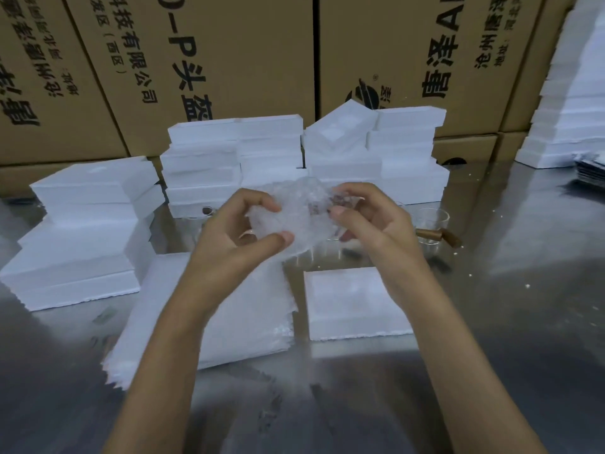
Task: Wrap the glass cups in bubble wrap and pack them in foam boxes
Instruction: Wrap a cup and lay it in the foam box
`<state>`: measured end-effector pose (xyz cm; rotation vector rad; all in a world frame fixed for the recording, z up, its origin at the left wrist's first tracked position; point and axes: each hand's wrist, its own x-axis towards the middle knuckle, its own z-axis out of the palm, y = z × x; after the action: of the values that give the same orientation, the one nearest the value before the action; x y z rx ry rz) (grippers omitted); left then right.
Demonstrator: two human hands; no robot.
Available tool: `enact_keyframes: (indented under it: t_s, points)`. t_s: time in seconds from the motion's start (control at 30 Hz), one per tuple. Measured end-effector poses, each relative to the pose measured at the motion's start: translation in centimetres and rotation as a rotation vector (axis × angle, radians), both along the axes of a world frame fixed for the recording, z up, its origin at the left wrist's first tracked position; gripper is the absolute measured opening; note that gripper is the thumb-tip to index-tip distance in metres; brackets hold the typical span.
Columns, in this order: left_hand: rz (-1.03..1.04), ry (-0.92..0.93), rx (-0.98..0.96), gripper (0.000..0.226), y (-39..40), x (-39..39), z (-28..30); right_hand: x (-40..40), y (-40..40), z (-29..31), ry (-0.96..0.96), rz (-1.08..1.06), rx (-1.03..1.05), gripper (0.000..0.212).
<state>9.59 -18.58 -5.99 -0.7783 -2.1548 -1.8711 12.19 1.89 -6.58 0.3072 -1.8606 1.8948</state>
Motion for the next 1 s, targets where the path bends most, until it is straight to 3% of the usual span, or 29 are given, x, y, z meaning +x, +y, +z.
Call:
enact_keyframes:
  t_s: [0.07,0.17,0.23,0.33,0.5,0.63,0.7,0.77,0.87,0.93,1.0]
  points:
    - [-0.033,-0.052,-0.09,0.053,2.2,0.2,-0.9,0.9,2.4,-1.0,-0.048,-0.063,0.047,0.015]
    - [-0.028,-0.062,-0.452,0.079,4.4,0.3,-2.6,1.7,5.2,-3.5,-0.173,-0.136,0.242,0.009]
    - [0.002,-0.039,-0.676,0.081,5.0,0.2,-3.5,2.0,6.0,-5.4,-0.232,-0.135,0.346,0.012]
    - [0.019,-0.021,-0.863,0.081,5.0,0.1,-4.4,2.0,6.2,-7.0,-0.241,-0.167,0.424,0.021]
    - [0.054,0.068,-0.949,0.071,4.7,-0.1,-4.8,1.7,5.9,-7.6,-0.225,-0.247,0.531,0.011]
    - [0.02,0.162,-1.138,0.07,4.6,0.1,-5.1,1.6,5.4,-8.0,-0.098,-0.315,0.612,0.008]
    - [-0.032,0.121,-1.202,0.077,4.8,0.0,-4.5,1.4,5.4,-8.0,-0.071,-0.315,0.662,0.008]
    - [-0.043,0.076,-1.141,0.077,5.5,-0.8,-2.9,0.7,5.8,-7.9,-0.083,-0.292,0.694,0.009]
    - [0.044,0.072,-0.839,0.045,7.2,-3.6,0.2,-0.5,6.5,-7.3,-0.132,-0.176,0.56,0.008]
    - [0.113,0.085,-0.75,0.035,8.5,-6.6,1.8,-1.3,7.4,-6.9,-0.162,-0.145,0.228,0.005]
    - [0.164,0.103,-0.743,0.036,9.9,-10.2,2.7,-2.2,8.9,-7.3,-0.186,-0.245,-0.067,0.012]
